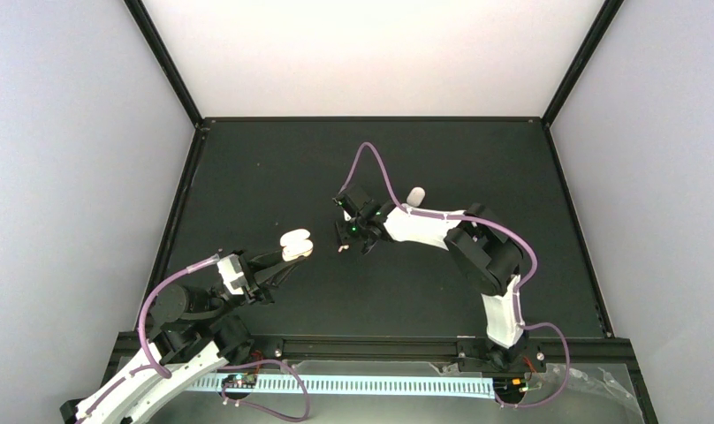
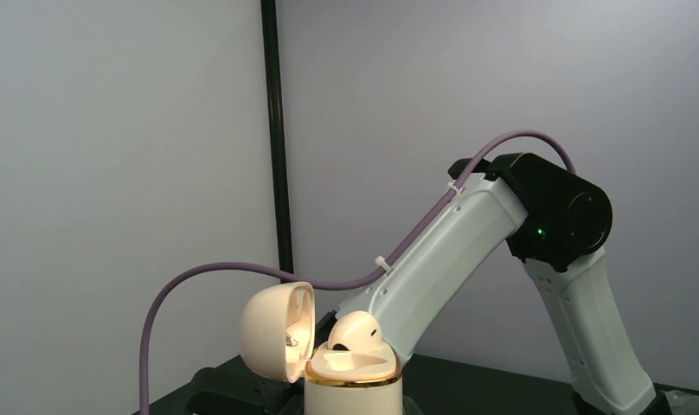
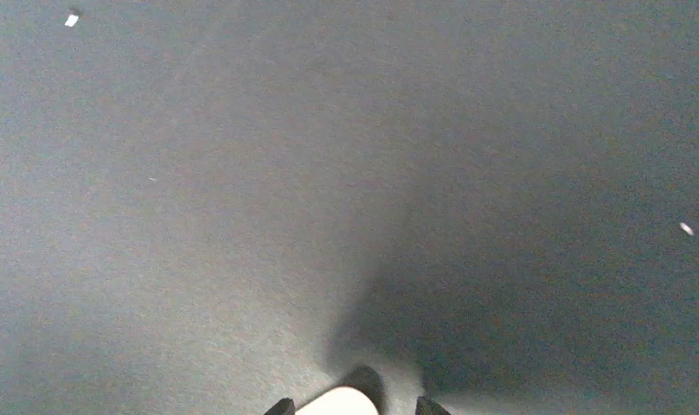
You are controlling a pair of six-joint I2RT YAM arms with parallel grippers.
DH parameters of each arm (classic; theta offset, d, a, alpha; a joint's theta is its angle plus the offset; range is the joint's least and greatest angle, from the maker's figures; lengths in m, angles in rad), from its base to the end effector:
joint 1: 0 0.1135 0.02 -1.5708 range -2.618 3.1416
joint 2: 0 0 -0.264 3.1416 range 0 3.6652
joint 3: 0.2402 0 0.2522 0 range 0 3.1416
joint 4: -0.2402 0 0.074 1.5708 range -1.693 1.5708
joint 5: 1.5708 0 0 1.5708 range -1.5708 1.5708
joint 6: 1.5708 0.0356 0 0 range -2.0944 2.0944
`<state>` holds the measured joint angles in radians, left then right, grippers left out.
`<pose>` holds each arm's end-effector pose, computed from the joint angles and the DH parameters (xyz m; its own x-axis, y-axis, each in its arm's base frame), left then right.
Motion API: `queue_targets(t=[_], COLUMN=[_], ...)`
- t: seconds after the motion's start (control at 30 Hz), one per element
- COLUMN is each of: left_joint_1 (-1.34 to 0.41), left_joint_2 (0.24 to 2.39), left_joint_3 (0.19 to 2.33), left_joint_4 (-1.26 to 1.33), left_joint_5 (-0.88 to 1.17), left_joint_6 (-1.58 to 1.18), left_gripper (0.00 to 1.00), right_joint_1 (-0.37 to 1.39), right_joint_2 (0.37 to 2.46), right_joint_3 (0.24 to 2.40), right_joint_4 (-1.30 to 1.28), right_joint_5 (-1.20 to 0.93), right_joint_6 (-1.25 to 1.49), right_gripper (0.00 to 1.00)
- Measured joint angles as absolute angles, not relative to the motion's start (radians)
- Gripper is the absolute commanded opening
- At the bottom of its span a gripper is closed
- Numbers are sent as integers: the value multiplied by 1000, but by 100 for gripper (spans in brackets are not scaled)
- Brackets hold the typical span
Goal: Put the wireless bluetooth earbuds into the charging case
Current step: Pick up the earbud from the center of the board.
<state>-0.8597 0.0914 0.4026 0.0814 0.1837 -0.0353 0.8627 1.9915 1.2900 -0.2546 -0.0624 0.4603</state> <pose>0.0425 -0.0593 0.3114 0.2194 -0.3078 -0.9258 0.8633 0.5033 0.0372 0.2694 0.3181 0.1527 -0.8232 -0.2797 -0.4941 -0.4641 0.8328 0.3018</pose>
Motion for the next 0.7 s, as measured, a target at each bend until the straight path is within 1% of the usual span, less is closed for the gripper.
queue_targets(t=[0.27,0.43,0.7], left_joint_1=[-860,-860,-860], left_joint_2=[91,78,64], left_joint_3=[403,403,403], left_joint_4=[81,78,75], left_joint_5=[184,184,186], left_joint_6=[-36,-36,-36], left_gripper=[2,2,1], right_joint_1=[868,883,905], right_joint_2=[1987,1990,2048], right_joint_3=[1353,1387,1486], right_joint_4=[-403,-463,-510], right_joint_5=[38,74,98], right_joint_6=[596,654,672], right_gripper=[42,42,41])
